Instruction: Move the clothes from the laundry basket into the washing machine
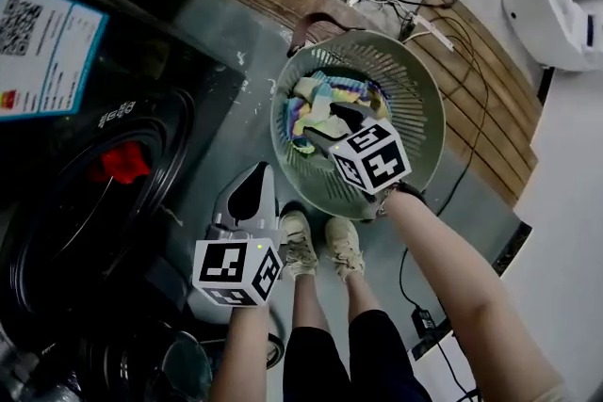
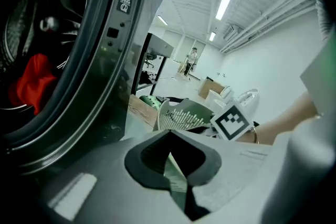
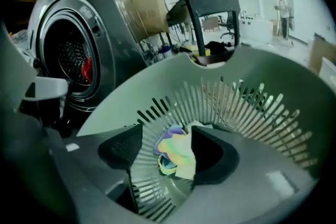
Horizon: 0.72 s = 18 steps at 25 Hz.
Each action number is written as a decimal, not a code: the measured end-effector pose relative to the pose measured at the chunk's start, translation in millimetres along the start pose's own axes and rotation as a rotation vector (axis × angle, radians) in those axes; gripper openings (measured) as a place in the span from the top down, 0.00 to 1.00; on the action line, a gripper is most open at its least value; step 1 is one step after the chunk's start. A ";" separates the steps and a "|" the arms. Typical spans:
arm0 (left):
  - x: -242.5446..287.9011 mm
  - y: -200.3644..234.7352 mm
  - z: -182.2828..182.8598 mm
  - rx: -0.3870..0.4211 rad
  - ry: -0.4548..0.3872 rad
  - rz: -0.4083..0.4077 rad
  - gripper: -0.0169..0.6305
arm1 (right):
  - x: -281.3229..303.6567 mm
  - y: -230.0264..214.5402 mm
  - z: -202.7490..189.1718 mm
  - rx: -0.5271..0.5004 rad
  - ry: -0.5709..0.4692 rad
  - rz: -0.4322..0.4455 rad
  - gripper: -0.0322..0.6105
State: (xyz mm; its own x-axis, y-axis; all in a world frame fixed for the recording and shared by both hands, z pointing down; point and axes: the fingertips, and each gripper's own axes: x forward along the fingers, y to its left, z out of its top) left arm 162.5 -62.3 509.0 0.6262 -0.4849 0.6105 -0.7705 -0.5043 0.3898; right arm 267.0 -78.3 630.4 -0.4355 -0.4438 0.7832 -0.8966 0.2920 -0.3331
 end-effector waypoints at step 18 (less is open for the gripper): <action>28.0 18.5 -14.3 0.005 0.097 -0.023 0.76 | 31.0 -20.1 -24.9 0.331 0.024 -0.039 0.88</action>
State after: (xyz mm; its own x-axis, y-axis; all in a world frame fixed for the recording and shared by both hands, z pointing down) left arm 164.1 -75.0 543.1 0.6294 -0.4019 0.6651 -0.7551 -0.5183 0.4014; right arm 273.6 -76.9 674.4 -0.4018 -0.4283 0.8094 -0.8919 -0.0174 -0.4519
